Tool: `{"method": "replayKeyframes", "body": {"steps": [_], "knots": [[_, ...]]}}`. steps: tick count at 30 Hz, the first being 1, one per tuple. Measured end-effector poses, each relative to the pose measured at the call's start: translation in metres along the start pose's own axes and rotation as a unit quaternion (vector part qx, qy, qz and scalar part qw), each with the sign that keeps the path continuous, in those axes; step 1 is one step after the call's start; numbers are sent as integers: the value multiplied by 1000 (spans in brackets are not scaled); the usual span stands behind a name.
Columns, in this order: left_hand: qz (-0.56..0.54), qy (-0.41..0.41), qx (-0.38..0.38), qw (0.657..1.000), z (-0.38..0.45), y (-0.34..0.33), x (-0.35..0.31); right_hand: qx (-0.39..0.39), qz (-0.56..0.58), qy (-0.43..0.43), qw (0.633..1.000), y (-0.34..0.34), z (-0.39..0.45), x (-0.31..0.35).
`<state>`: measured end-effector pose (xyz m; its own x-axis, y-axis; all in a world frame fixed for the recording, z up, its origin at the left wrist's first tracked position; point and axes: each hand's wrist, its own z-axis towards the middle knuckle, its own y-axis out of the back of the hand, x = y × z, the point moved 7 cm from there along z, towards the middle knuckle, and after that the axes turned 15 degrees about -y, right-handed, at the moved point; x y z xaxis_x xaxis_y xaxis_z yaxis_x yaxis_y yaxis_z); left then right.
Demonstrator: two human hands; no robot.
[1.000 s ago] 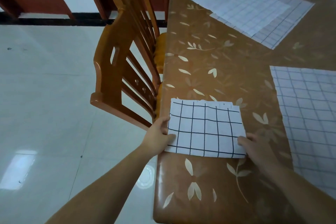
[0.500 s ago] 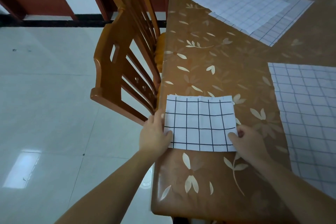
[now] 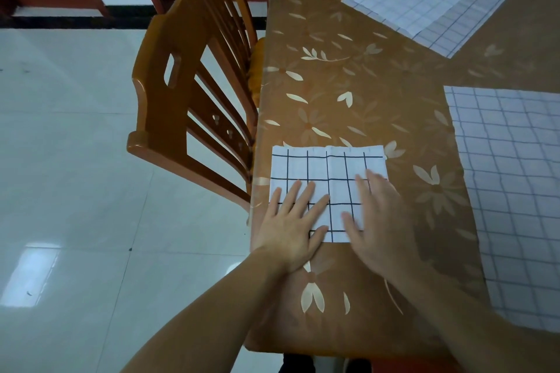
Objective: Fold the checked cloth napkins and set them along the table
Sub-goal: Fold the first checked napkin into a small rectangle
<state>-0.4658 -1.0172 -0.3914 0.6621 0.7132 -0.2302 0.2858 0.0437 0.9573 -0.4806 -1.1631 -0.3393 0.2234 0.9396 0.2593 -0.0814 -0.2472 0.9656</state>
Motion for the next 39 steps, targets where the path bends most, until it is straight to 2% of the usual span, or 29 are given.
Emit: {"method": "replayKeyframes", "body": {"steps": [2, 6, 12, 16, 22, 25, 28, 31, 34, 36, 38, 39], "knots": [[3, -7, 2, 1000, 0, -1, -1, 71, 21, 60, 995, -25, -7, 42], [-9, -1, -9, 1000, 0, 1, -1, 138, 30, 21, 990, -53, 3, 62], [16, 10, 4, 1000, 2, -4, 2, 121, -85, 23, 989, -59, 9, 5], [16, 28, 11, 999, -3, 1, 12, 115, -111, 3, 987, -50, 11, -29], [56, 43, 69, 995, -10, 4, 20, 123, -163, -16, 979, -34, 12, -64], [26, 17, 49, 998, -5, 20, -2, 99, -171, -10, 980, -17, 6, -63], [3, -54, 9, 998, 3, 35, -45, 68, -130, 83, 986, 1, -9, -50], [-21, -21, 20, 999, 4, 29, -59, 99, -126, 203, 966, 4, -24, -40], [-39, 8, 13, 999, -1, 24, -61, 99, -194, 316, 923, 6, -20, -27], [-54, 18, 0, 998, -2, 23, -62, 95, -247, 339, 903, 8, -13, -15], [-80, 34, -25, 996, -3, 24, -64, 104, -265, 328, 901, 11, -12, -1], [-110, 46, -41, 992, -3, 23, -63, 134, -261, 306, 906, 11, -15, 4]]}}
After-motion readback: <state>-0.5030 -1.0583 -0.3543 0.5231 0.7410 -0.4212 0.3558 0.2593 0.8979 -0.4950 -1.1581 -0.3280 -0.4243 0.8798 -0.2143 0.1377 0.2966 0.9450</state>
